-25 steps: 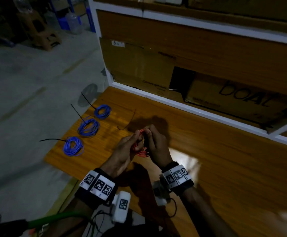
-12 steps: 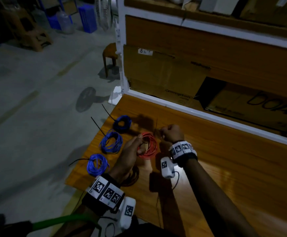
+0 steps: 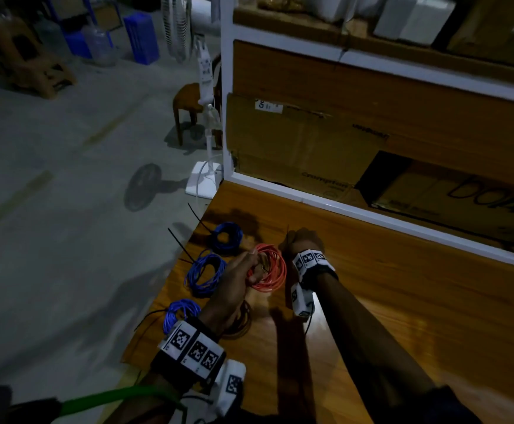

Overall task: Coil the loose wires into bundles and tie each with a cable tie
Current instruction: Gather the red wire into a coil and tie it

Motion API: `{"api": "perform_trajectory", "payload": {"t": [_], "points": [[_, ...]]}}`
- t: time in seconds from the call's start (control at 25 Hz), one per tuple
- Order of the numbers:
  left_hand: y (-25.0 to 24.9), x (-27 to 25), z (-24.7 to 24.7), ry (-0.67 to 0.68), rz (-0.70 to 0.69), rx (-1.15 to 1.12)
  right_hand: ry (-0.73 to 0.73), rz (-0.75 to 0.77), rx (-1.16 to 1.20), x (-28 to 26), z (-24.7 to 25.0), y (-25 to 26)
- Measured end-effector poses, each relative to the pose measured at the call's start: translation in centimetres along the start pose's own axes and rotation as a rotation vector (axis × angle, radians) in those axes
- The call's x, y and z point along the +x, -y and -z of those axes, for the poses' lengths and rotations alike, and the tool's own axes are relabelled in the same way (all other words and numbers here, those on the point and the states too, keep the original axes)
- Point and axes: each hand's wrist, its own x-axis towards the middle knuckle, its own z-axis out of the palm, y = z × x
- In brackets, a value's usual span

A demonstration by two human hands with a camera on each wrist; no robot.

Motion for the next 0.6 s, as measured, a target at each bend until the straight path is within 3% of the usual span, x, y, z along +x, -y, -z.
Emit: {"api": "perform_trajectory", "payload": {"t": [0.12,0.36,0.6], "points": [[-0.1,0.6,0.2,0.009,0.007,0.025,-0.089,0.04,-0.048,0.3,-0.6,1.0],[0.0,0.5,0.4,0.009,-0.008,0.053,-0.033,0.145,-0.076,-0.5,0.1,0.8],[0.3,0.3,-0.1,0.024,-0.01,0.108,0.076,-0.015,0.707,-6.1,3.8,-4.3]]}}
